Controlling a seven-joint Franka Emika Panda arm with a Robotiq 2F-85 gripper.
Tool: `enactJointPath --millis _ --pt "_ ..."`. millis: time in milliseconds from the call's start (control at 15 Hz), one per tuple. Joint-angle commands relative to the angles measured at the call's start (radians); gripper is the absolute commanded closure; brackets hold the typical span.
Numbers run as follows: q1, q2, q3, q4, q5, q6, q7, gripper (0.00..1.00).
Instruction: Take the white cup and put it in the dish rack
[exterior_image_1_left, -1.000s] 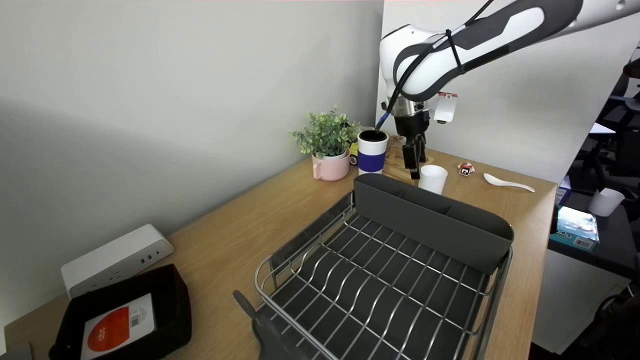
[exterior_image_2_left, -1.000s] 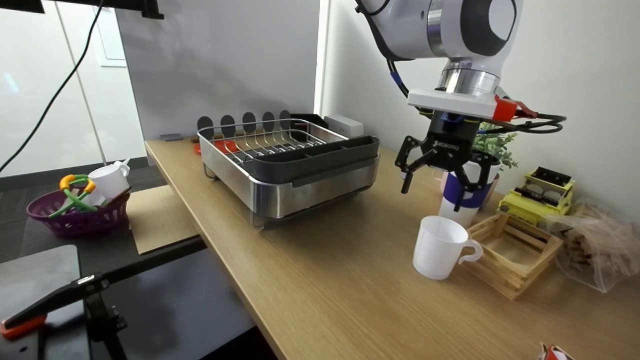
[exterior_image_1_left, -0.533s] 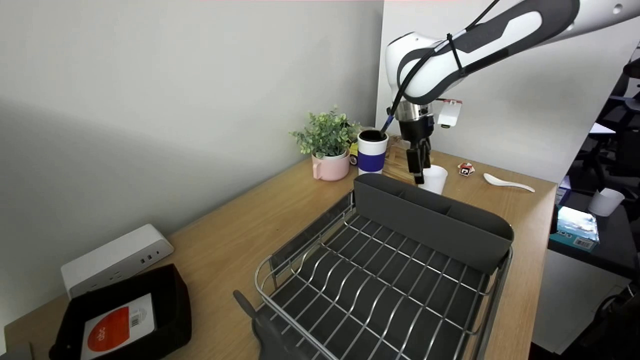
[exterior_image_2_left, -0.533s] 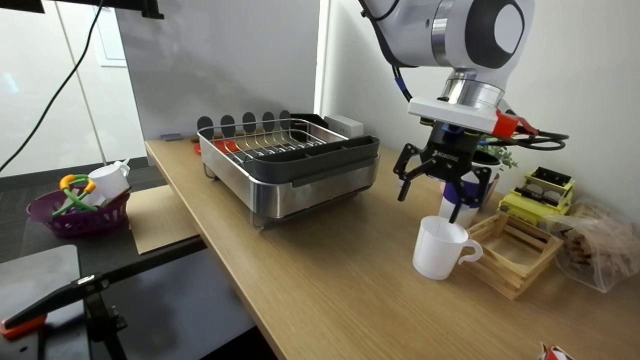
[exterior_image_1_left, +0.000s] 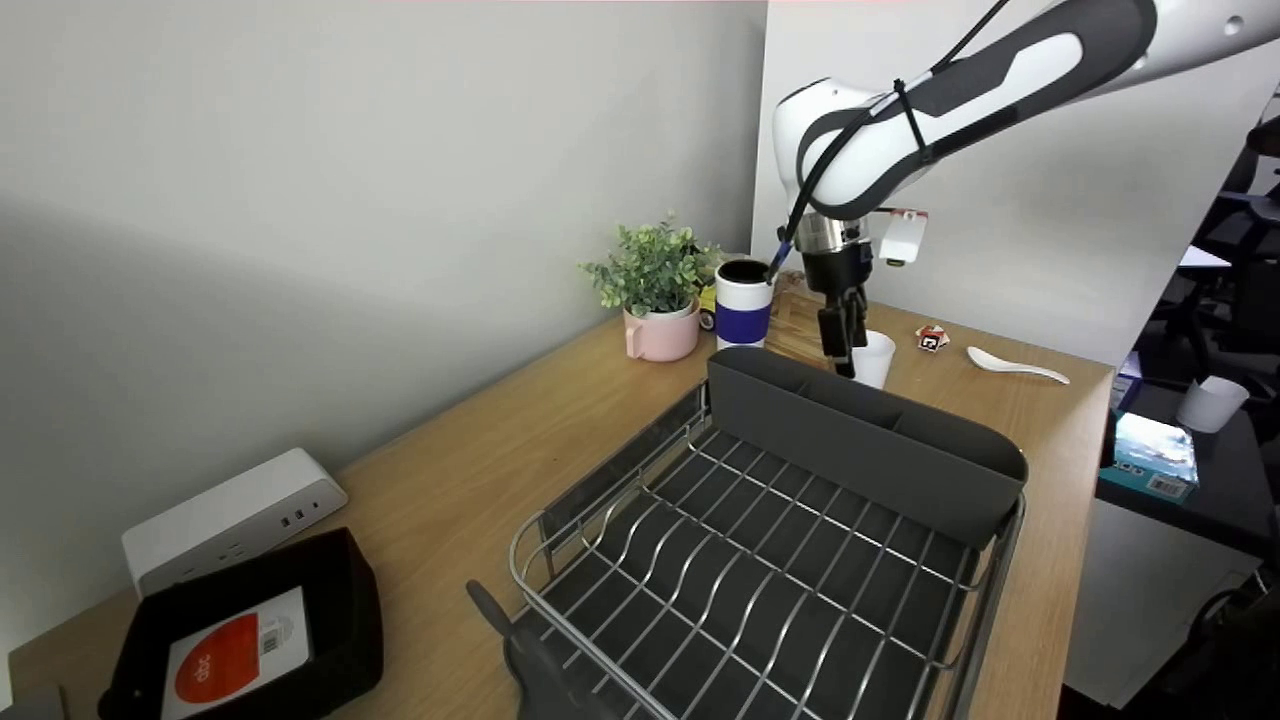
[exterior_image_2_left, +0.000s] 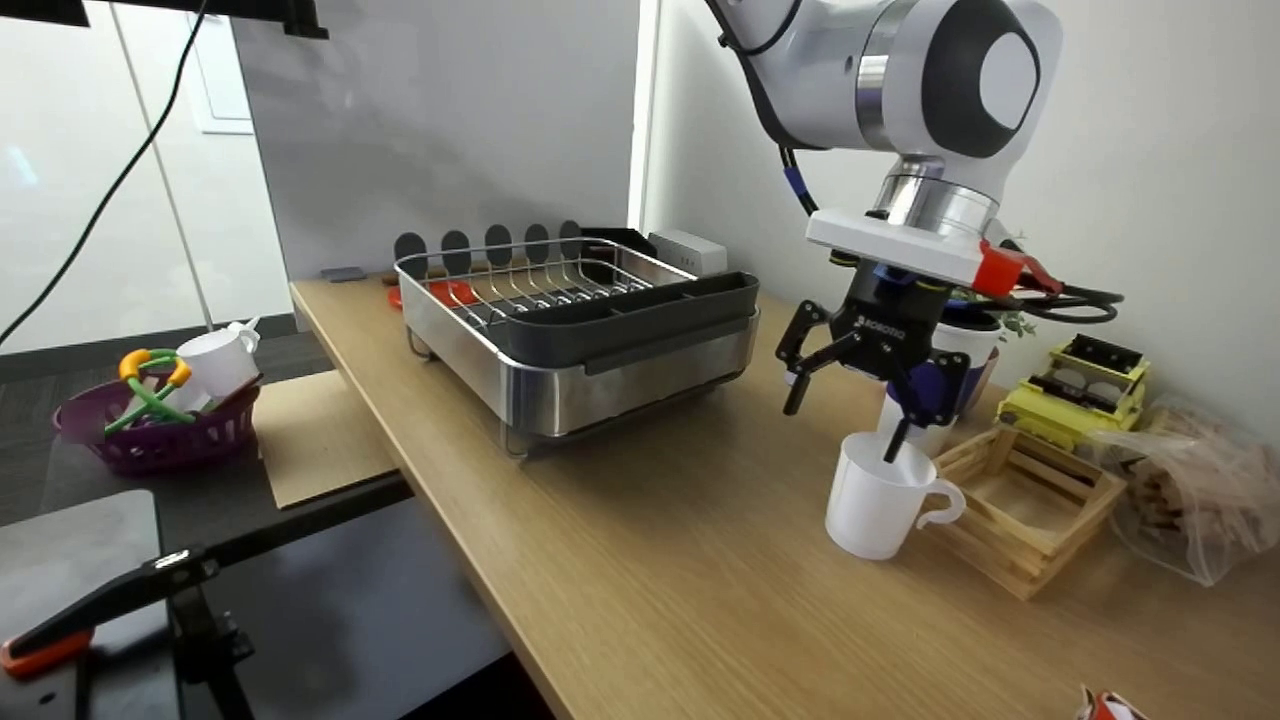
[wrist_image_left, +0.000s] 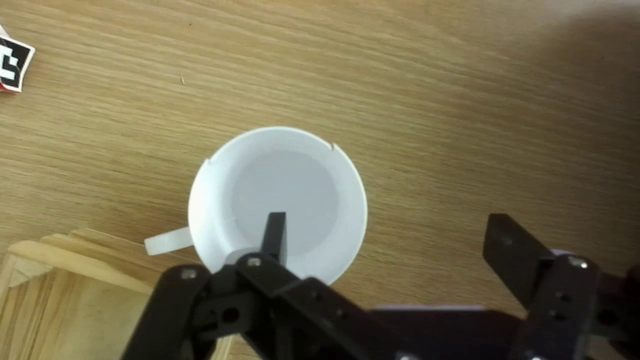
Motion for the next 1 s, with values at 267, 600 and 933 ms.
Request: enactJointPath --millis 267,600,933 --pt "-0.019 0.044 0.008 0.038 -0.021 0.032 -0.059 0.0" --pt "-0.021 0.084 0.006 0.075 -0.047 0.03 -0.098 0.09" --pt "-0.017 0.103 0.005 0.103 -0.066 0.027 -0.1 0.48"
